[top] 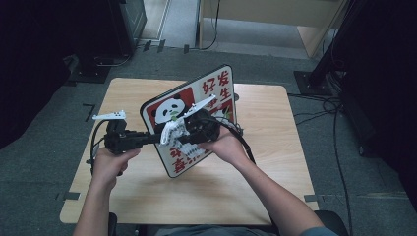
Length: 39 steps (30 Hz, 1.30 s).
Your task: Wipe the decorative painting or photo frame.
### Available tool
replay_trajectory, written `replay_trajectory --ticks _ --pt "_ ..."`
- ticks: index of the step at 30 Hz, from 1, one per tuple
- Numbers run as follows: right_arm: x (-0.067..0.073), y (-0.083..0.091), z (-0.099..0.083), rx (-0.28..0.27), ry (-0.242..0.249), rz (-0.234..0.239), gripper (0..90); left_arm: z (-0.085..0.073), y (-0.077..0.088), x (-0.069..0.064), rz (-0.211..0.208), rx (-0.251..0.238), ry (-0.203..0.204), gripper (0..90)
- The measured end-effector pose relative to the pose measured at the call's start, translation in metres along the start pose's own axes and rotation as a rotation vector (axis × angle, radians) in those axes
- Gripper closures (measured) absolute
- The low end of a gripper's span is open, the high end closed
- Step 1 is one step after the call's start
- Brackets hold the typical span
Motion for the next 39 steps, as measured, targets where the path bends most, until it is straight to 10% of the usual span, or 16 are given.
replay_trajectory --ticks 39 --pt "-0.016 -0.051 -0.063 0.078 -0.032 0.0 79.1 0.0 0.0 0.0 -0.003 -0.003 0.005 71.6"
Point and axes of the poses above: each handheld gripper's, and its own axes: y roughly backward along the jaws, z roughly out of its top, x roughly to its left, the point moved 2 cm from there along -y, roughly forward along the jaws, and after that the axes turned 14 degrees about -y, right-handed, at the moved point
